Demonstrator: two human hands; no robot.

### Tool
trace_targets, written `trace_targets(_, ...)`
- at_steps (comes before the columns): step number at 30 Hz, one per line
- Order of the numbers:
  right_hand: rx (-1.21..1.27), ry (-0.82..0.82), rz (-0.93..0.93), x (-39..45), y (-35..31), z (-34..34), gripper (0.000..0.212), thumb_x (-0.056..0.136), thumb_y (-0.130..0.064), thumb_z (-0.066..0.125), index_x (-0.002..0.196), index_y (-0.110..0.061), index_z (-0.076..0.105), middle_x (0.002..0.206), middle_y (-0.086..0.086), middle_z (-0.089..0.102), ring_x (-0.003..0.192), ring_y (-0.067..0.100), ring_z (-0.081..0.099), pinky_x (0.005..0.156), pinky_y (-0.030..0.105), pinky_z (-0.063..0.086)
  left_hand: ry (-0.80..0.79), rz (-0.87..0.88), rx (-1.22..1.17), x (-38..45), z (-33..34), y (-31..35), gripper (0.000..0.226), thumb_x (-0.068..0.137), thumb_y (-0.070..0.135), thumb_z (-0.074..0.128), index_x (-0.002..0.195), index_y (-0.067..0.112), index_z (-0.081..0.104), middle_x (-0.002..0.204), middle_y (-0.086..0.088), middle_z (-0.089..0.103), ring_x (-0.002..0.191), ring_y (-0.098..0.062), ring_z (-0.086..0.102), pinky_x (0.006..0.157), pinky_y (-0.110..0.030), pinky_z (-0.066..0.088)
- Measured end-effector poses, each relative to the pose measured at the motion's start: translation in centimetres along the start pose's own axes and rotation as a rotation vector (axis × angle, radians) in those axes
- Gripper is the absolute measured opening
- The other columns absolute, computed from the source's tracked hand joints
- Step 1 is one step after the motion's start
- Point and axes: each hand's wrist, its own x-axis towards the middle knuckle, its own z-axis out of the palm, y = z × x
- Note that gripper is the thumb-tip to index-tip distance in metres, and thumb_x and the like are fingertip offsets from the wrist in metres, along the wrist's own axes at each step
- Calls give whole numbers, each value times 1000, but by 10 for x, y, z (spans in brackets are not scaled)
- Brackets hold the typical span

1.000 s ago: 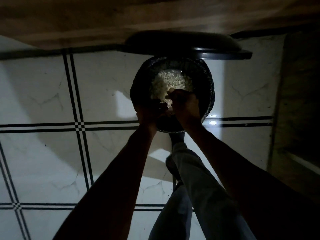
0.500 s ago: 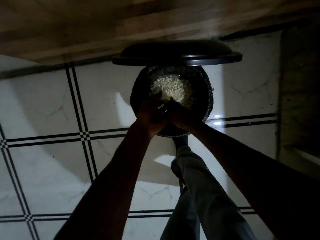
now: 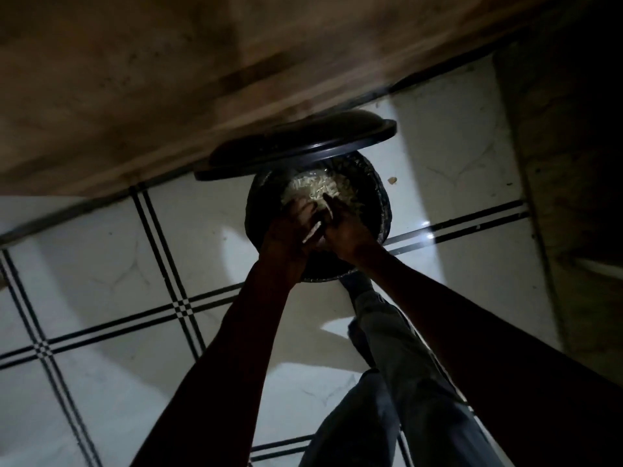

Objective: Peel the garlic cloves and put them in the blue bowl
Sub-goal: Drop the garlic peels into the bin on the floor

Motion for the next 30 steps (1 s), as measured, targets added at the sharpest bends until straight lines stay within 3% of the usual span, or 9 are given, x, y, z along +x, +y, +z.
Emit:
trace_targets(2,101,175,20,-11,-7,-16,51,111,-26,50,158,-9,42,160,18,46,148,33,42,122,36,32,-27,77,146,-14,3,9,30,114,16,35,139,11,50,142,-11,58,135,-26,54,90,-25,54)
trace_targets(6,196,225,7,-78,-27,-61,47,103,-15,64,147,-5,53,142,19,61,127,33,60,104,23,42,4,291,600,-70,11,11,17,102,15,65,92,25,72,78,11,76,95,-28,68,92,-39,54)
trace_targets(9,203,343,2,-147,-33,-110,33,104,-19,63,134,-7,63,124,15,70,109,31,69,95,39,54,-103,562,844,-140,35,13,12,93,27,76,85,36,75,92,10,77,98,-19,73,94,-34,56)
trace_targets(11,213,469,-15,-207,-41,-143,33,106,-24,60,135,-9,63,121,10,71,99,20,69,87,33,55,-211,689,960,-202,64,13,9,95,23,75,94,31,73,100,11,75,99,-6,70,90,-21,52)
trace_targets(13,200,603,-17,-276,-47,-178,34,107,-25,59,138,-12,61,123,6,70,96,12,65,81,24,50,-328,793,1022,-263,100,6,6,97,21,73,103,21,72,101,8,75,96,-4,70,84,-14,52)
trace_targets(18,263,955,26,-478,-30,-257,34,106,-30,58,137,-16,62,129,2,66,107,11,65,93,34,59,-639,958,1102,-406,204,-57,9,98,27,72,106,24,72,98,7,75,93,-9,72,81,-19,56)
trace_targets(22,364,1229,98,-621,-1,-291,30,105,-25,62,134,-15,66,122,-4,69,107,4,64,83,2,46,-907,1044,1175,-504,279,-127,10,98,18,71,108,18,73,93,6,75,86,-9,73,78,-18,55)
trace_targets(24,413,1345,141,-683,20,-299,32,105,-29,62,134,-15,66,118,-5,70,103,3,66,79,0,45,-1023,1081,1235,-547,312,-168,11,97,14,71,107,15,74,92,4,76,85,-10,74,79,-20,56)
trace_targets(30,579,1564,292,-814,116,-298,27,104,-36,63,124,-21,71,109,-5,74,97,10,74,82,35,63,-1316,1061,1356,-641,376,-304,8,98,13,71,101,9,77,82,-1,78,77,-9,75,66,-18,56)
